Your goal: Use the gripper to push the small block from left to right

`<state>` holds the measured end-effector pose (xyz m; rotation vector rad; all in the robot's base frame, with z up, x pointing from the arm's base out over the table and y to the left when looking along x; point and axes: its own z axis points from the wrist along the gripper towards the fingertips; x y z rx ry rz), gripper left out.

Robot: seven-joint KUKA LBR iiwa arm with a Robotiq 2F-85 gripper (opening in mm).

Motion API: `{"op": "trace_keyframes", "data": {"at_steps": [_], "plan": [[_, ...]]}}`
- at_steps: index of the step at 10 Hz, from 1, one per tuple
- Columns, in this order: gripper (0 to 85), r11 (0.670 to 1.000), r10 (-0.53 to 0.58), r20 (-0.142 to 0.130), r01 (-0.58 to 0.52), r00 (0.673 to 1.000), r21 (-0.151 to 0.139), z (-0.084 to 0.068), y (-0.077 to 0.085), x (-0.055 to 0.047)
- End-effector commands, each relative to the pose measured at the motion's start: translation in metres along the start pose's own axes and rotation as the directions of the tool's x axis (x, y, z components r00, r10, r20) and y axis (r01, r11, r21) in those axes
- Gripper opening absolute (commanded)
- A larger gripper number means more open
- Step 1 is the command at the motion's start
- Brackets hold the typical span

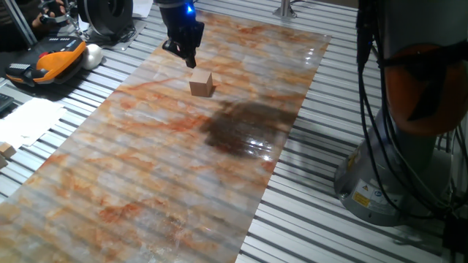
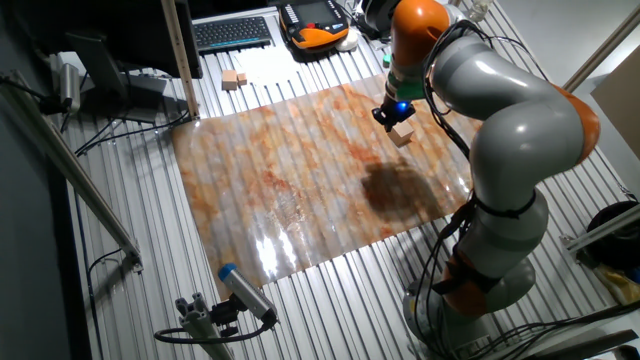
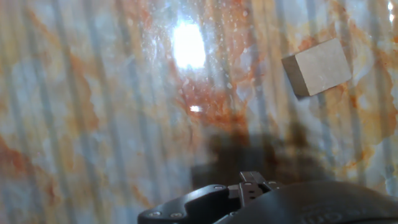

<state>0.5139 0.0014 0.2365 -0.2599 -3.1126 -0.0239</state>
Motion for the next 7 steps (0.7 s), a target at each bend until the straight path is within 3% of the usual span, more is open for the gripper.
{"op": "trace_keyframes", "data": {"at_steps": [1, 3, 4, 7], "plan": [[0.0, 1.0, 0.012, 0.009, -0.012, 1.0, -0.028, 0.0003, -0.0001, -0.0001], [0.0, 1.0, 0.017, -0.032, -0.018, 0.999, -0.018, 0.0003, -0.0001, -0.0001], [0.0, 1.0, 0.016, -0.035, -0.016, 0.999, 0.01, 0.0003, -0.0001, -0.0001], [0.0, 0.997, 0.08, -0.019, -0.08, 0.997, -0.004, 0.0003, -0.0001, -0.0001]]}}
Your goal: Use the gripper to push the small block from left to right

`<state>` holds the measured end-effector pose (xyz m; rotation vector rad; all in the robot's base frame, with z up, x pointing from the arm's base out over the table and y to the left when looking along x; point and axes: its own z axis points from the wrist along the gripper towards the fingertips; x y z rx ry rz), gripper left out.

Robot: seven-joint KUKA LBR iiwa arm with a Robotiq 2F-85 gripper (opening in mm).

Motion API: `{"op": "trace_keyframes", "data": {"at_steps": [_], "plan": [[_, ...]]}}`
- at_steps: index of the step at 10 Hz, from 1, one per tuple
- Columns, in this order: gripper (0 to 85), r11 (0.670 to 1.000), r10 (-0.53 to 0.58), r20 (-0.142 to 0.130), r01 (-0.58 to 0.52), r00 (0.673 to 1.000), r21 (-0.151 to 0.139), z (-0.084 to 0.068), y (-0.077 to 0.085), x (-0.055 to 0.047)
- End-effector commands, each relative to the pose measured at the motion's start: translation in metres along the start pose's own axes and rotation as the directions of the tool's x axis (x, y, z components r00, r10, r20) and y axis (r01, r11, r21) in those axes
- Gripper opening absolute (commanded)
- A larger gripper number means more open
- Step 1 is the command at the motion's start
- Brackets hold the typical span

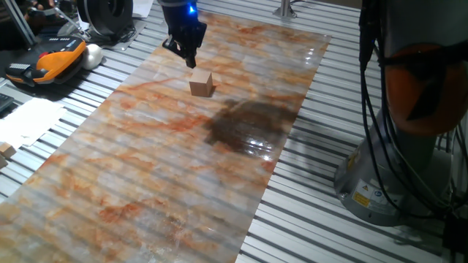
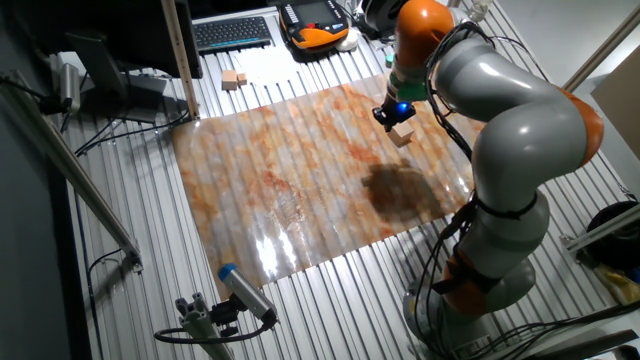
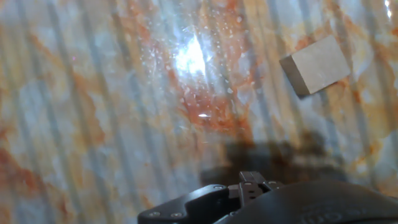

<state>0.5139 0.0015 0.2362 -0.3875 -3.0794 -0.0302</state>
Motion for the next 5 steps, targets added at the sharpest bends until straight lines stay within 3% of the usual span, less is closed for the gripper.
{"op": "trace_keyframes", "data": {"at_steps": [1, 5], "plan": [[0.0, 1.0, 0.025, 0.001, -0.025, 1.0, 0.008, 0.0001, -0.0002, 0.0], [0.0, 0.991, 0.128, -0.007, -0.127, 0.992, 0.039, 0.0001, -0.0002, 0.0]]}}
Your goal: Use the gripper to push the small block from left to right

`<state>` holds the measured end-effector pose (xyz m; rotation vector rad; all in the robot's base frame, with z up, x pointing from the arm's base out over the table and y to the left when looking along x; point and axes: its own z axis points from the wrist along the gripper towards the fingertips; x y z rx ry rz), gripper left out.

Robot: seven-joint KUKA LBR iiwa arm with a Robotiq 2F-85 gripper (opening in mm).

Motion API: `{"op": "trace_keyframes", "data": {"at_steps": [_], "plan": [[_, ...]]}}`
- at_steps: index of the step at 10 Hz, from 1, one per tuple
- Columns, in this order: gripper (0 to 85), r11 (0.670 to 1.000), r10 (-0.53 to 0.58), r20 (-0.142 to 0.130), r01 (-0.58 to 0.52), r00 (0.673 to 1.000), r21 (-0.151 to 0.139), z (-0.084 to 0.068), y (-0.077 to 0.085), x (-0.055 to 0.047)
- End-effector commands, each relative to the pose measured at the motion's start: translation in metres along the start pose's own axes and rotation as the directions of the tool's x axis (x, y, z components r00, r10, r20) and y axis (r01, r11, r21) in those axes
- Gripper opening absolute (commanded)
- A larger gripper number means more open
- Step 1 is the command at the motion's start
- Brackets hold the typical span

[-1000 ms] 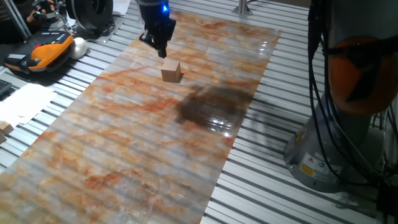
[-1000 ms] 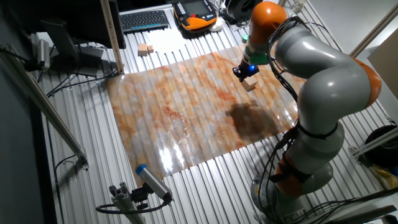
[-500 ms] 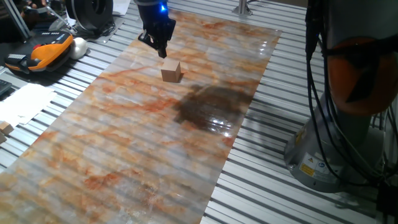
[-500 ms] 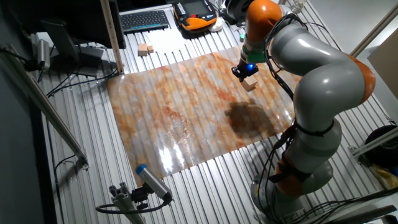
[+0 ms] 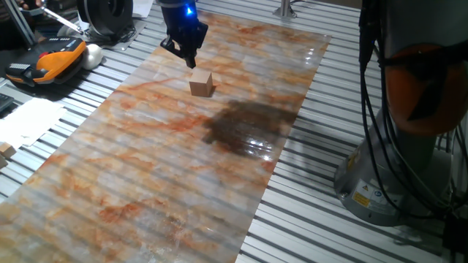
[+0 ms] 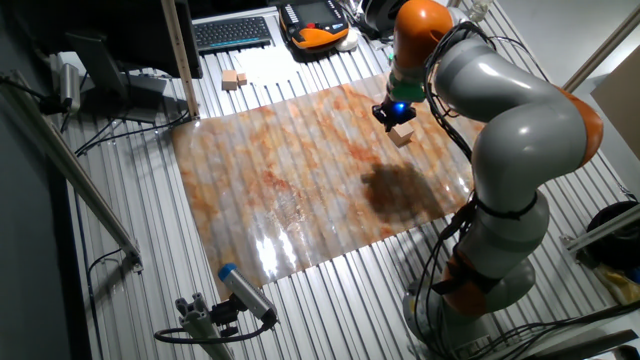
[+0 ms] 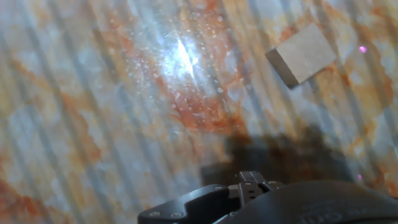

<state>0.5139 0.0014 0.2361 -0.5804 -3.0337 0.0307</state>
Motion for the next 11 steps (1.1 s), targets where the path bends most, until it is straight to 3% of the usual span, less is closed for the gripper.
{"op": "trace_keyframes", "data": {"at_steps": [1, 2, 5, 6, 9, 11], "plan": [[0.0, 1.0, 0.004, 0.002, -0.004, 1.0, 0.002, 0.0, 0.0, 0.0], [0.0, 1.0, 0.001, 0.003, -0.001, 1.0, 0.004, 0.0, 0.0, 0.0], [0.0, 0.998, -0.027, 0.03, 0.025, 0.999, 0.057, 0.0, 0.0, 0.0], [0.0, 0.998, -0.046, 0.021, 0.045, 0.999, 0.049, -0.002, -0.006, -0.004], [0.0, 0.991, -0.131, -0.02, 0.131, 0.991, 0.027, -0.021, -0.046, -0.043], [0.0, 0.978, -0.206, -0.027, 0.207, 0.978, 0.037, -0.031, -0.08, -0.068]]}}
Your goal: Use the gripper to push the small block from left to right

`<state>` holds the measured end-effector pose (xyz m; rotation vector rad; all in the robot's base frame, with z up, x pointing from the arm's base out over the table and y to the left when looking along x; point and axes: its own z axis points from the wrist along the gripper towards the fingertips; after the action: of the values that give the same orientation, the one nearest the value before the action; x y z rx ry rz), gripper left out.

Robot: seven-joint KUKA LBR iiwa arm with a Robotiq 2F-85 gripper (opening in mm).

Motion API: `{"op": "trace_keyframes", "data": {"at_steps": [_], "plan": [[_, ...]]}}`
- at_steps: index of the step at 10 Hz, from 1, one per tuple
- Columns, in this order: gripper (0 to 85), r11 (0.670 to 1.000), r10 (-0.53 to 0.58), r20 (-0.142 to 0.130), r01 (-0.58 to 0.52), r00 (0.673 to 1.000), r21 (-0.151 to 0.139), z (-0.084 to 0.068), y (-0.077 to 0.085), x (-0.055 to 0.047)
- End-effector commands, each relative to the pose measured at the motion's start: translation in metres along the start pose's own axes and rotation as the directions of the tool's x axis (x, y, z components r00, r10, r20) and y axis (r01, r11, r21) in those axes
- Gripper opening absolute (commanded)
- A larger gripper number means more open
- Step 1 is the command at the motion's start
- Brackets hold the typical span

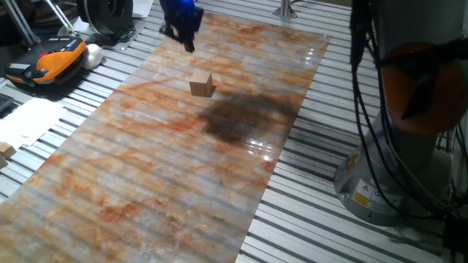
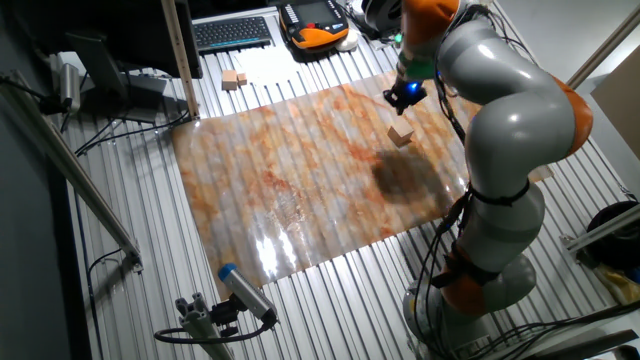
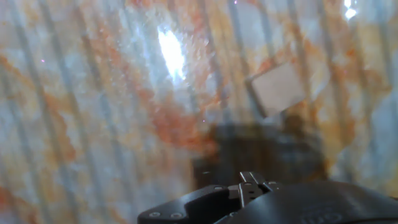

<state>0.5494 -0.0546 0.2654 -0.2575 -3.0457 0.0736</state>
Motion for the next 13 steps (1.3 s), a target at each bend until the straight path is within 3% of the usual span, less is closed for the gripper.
{"op": "trace_keyframes", "data": {"at_steps": [1, 3, 5, 6, 10, 13], "plan": [[0.0, 1.0, -0.022, 0.005, 0.022, 1.0, -0.009, 0.006, -0.06, -0.011], [0.0, 0.997, -0.082, 0.032, 0.082, 0.996, -0.002, 0.021, -0.092, -0.016], [0.0, 0.992, -0.122, 0.03, 0.123, 0.992, -0.03, 0.029, -0.123, -0.032], [0.0, 0.99, -0.14, 0.028, 0.141, 0.99, -0.03, 0.028, -0.132, -0.04], [0.0, 0.986, -0.162, 0.024, 0.162, 0.987, -0.025, 0.035, -0.144, -0.052], [0.0, 0.984, -0.176, 0.035, 0.177, 0.984, -0.028, 0.05, -0.149, -0.063]]}}
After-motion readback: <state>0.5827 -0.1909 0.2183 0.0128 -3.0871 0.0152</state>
